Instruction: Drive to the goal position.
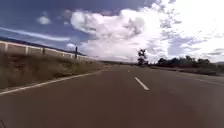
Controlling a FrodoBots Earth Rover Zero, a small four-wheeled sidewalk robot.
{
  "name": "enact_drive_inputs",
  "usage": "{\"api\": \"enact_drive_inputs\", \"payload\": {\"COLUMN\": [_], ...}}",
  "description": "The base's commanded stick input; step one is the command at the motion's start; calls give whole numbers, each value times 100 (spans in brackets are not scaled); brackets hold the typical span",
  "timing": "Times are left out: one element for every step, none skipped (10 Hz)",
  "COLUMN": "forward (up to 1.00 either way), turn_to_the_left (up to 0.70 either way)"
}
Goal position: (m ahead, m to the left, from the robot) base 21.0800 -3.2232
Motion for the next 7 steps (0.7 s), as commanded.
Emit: {"api": "enact_drive_inputs", "payload": {"forward": [100,100,100,100,100,100,100], "turn_to_the_left": [-6,0,0,0,0,0,0]}}
